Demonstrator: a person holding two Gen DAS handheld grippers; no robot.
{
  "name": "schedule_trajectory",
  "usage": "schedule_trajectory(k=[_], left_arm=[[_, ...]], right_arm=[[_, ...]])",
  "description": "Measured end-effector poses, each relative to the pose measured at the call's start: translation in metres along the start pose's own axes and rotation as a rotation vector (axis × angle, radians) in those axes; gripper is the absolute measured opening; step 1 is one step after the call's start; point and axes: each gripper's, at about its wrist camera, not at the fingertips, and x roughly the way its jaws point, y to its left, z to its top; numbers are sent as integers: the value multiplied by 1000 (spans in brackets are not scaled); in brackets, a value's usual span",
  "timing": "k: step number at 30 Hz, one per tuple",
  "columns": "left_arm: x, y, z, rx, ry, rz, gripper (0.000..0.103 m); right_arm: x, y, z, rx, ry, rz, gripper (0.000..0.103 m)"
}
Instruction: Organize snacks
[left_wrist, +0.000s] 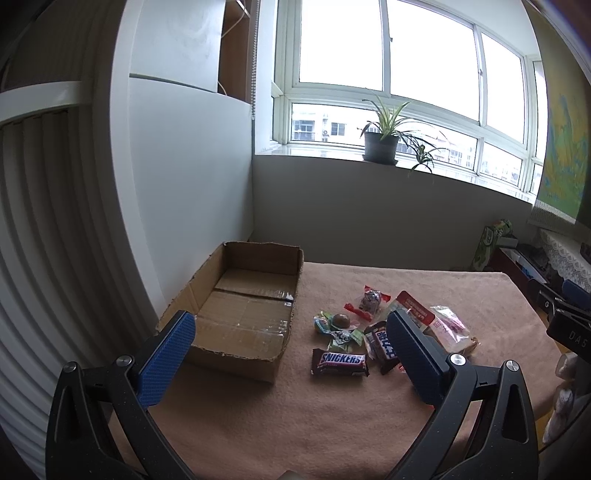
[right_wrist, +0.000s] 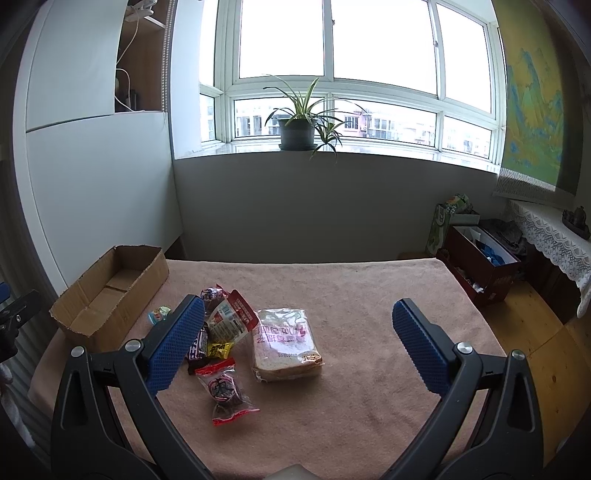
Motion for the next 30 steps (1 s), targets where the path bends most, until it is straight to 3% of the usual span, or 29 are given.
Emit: schedule_trajectory(k=[30], left_arm=[[1, -9, -2, 15, 10, -3, 103]], right_arm=[[4, -5, -5, 8, 24, 7, 103]])
